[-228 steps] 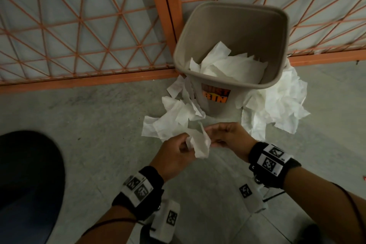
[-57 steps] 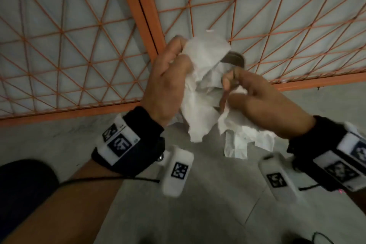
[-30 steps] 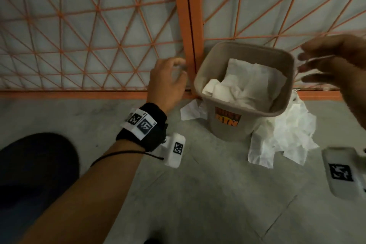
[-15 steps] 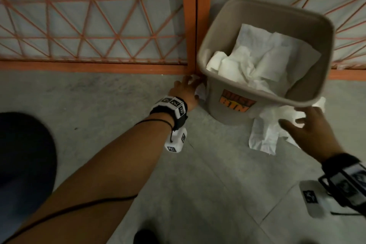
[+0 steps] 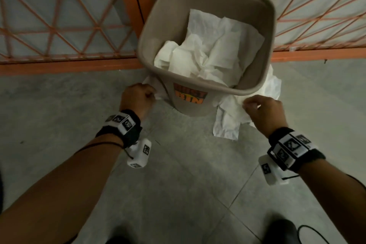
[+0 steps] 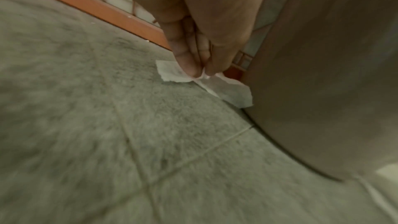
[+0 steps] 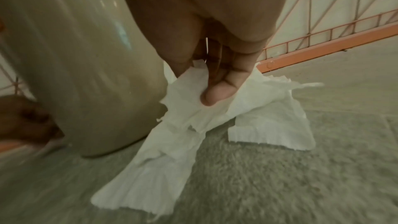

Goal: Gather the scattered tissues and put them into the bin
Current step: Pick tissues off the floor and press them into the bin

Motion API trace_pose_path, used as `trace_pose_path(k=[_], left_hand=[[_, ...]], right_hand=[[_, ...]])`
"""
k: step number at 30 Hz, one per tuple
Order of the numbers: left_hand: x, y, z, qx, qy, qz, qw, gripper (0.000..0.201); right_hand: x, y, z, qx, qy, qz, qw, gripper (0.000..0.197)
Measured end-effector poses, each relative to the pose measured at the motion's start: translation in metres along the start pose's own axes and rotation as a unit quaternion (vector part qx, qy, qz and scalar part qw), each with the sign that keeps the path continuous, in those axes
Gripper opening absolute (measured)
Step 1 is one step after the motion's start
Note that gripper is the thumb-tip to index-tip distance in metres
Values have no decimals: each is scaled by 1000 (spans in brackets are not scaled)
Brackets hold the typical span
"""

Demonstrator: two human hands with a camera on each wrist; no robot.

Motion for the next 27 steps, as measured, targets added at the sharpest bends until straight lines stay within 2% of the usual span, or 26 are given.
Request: trace_pose_path(k=[3,6,9,12,16,22,24,27], left_hand=[[10,-11,-25,67,8,-89,994,15],[30,-12,-49,146,30,-169,974,16],[45,11,-83,181,-16,-224,958,26],[66,54,-117,156,-87,-257,950,28],[119,113,-124,97,-114,-300,942,19],[210,170,-84,10,-15,-317,948,23],[237,190,-70,-15,26,-335,942,24],[275,222,-44,-73,92,-343,932,21]], right_hand=[[12,4,-4,-6,-4,41,999,14],[26,13,-13,-43,-18,88,995,17],[50,14,-23,-59,-27,146,987,15],[81,2,-30,-52,-33,206,977,14],[134,-41,-40,7,-30,277,961,16],[215,-117,-54,113,-34,364,924,19],[240,-146,-58,159,-36,388,907,15],[258,-186,-50,218,-36,370,902,8]])
Point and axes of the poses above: each hand's wrist, its own z-axis towards the middle knuckle, its own x-axis out of the back of the hand, y = z × x, the point moved 10 cm from there along z, towards the middle knuckle, and after that the axes turned 11 degrees about y, right-handed, at the moved point
